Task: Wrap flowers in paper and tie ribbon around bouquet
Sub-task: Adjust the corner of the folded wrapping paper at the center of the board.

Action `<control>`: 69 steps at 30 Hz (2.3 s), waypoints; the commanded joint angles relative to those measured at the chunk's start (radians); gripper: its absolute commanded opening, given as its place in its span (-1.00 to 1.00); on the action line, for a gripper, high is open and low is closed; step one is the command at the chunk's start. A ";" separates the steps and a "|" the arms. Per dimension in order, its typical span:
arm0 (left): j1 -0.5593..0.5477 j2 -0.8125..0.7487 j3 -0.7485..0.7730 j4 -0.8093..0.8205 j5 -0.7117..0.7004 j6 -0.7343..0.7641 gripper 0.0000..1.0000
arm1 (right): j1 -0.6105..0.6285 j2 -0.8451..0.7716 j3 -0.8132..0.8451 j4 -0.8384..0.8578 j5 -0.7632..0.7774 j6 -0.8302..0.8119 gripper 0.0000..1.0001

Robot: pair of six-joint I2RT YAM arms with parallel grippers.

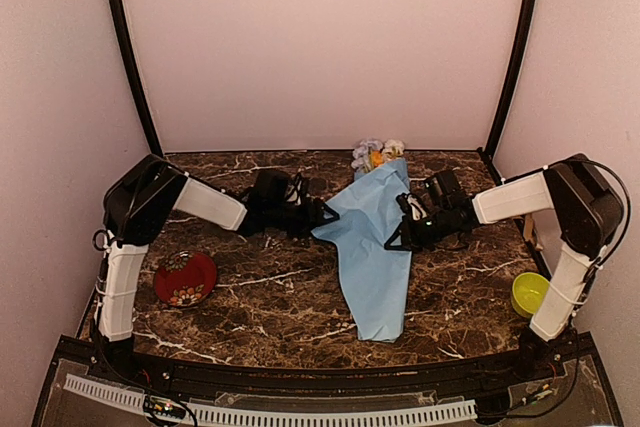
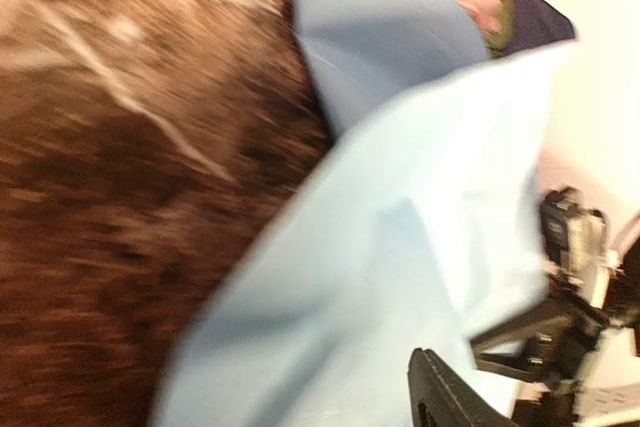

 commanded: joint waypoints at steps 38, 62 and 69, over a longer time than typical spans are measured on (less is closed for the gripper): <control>-0.019 0.125 0.739 -0.750 -0.094 0.854 0.32 | -0.006 -0.089 -0.026 -0.026 -0.136 -0.011 -0.99; 0.023 0.386 1.087 -0.508 0.521 0.807 0.67 | -0.006 -0.071 -0.051 -0.087 -0.169 -0.089 -1.00; -0.013 0.399 1.085 -0.615 0.387 0.842 0.62 | 0.006 -0.081 -0.078 -0.071 -0.191 -0.089 -1.00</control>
